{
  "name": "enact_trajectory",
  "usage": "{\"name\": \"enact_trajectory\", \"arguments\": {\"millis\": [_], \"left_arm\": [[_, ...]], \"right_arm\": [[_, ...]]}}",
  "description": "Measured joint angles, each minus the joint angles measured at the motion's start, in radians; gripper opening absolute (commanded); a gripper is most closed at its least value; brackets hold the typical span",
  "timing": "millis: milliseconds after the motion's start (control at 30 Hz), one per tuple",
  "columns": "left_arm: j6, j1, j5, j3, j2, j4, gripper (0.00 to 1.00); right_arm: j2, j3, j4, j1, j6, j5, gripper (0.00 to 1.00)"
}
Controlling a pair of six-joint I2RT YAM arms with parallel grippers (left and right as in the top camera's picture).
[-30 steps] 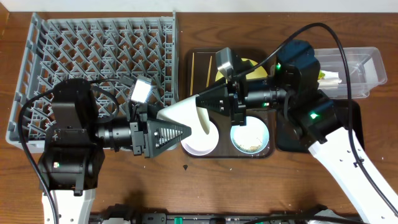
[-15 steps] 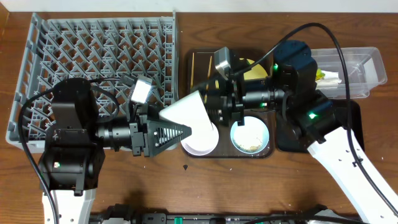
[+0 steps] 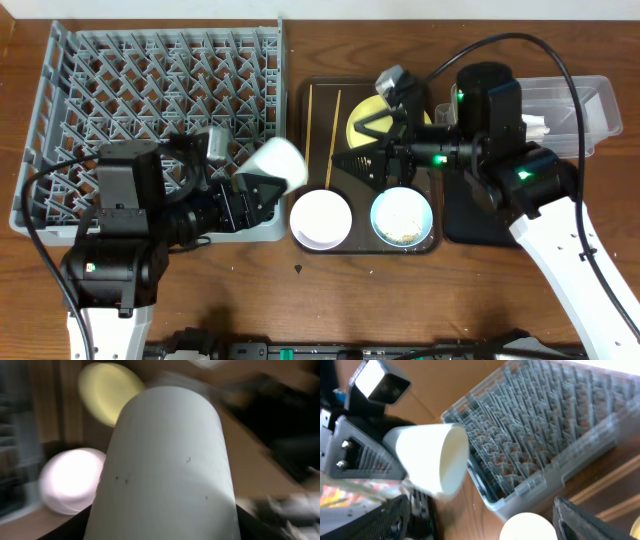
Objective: Sort waste into correct bins and load items into the dishwasher
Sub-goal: 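Place the white cup upside down in the dish rack with the left gripper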
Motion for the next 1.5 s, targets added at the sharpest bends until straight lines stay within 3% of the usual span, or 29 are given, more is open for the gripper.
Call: {"name": "enact_trajectory", "arguments": {"millis": [267, 467, 800, 900, 1000, 1100, 1300, 1500], "left_arm": [[-0.055, 0.037, -0.605, 0.004, 0.003, -0.185, 0.61], [-0.106, 0.196, -0.828, 0.014, 0.082, -0.194, 0.61], [-0.1, 0.35, -0.746, 0.022, 0.416, -0.108, 0.62], [-0.082, 0.352, -0.699, 0.022, 0.49, -0.087, 0.77], [-0.071, 0.353, -0.673, 0.022, 0.533, -0.086, 0.86], [-0.068, 0.352, -0.661, 0.023, 0.536, -0.088, 0.91], [-0.059, 0.352, -0.643, 0.088, 0.489, -0.168, 0.91], [0.05, 0.309, -0.509, 0.172, 0.342, -0.203, 0.9]], "right_arm": [[0.0, 0.0, -0.18, 0.022, -0.015, 0.163, 0.89], [0.0, 0.0, -0.207, 0.04, -0.02, 0.229, 0.88], [0.0, 0.0, -0.209, 0.046, -0.02, 0.253, 0.88], [0.0, 0.0, -0.21, 0.046, -0.02, 0.254, 0.87], [0.0, 0.0, -0.211, 0.047, -0.02, 0.255, 0.86], [0.0, 0.0, -0.211, 0.055, -0.02, 0.257, 0.87], [0.0, 0.0, -0.219, 0.062, -0.02, 0.275, 0.89], [0.002, 0.0, -0.301, 0.063, 0.048, 0.432, 0.74]]}}
